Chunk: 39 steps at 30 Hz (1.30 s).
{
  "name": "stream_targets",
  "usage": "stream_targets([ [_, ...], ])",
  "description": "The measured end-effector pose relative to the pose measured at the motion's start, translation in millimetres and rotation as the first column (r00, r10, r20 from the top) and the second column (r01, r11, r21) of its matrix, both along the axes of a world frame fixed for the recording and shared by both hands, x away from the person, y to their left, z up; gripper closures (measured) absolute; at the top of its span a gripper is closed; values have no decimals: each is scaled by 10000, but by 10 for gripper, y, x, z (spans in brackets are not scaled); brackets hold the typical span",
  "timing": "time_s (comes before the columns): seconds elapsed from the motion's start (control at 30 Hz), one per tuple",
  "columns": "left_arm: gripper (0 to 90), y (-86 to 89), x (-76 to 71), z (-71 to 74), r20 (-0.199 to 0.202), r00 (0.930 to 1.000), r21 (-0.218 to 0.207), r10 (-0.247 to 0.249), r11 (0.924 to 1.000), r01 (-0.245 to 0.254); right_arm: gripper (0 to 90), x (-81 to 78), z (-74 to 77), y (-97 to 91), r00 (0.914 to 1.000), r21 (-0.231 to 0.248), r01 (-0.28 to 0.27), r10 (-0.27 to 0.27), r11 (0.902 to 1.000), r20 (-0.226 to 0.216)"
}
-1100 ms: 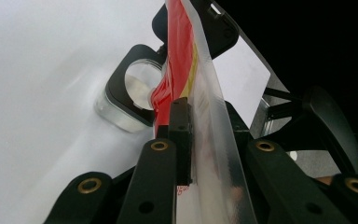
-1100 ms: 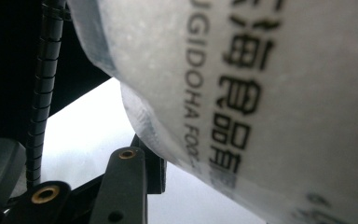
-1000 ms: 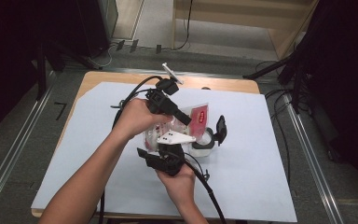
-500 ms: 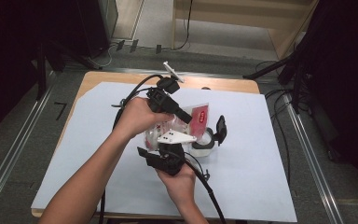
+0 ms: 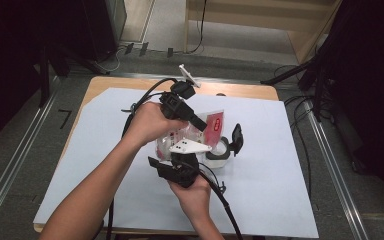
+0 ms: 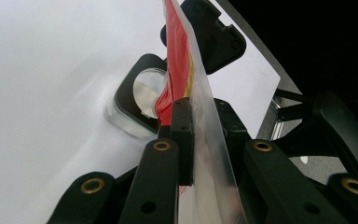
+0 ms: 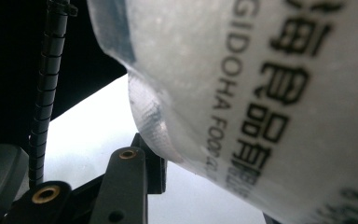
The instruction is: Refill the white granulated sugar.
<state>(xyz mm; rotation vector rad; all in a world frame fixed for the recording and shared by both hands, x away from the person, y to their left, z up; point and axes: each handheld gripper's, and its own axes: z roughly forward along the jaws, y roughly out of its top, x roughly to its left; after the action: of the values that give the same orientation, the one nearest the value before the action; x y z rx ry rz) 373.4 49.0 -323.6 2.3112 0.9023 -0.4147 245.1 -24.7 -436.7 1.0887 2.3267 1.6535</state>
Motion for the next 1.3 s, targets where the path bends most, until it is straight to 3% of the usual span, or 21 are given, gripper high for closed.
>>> stream_targets([
  [0.2,818,5,-16,4,191,9998,100,10,9999,-12,633,2,-5,8,10000,39,6,-6,10000,-15],
  [1.3,825,-19,-46,11,154,9999,57,-19,10000,19,635,-21,4,5,9998,107,135,-134,9999,-142],
])
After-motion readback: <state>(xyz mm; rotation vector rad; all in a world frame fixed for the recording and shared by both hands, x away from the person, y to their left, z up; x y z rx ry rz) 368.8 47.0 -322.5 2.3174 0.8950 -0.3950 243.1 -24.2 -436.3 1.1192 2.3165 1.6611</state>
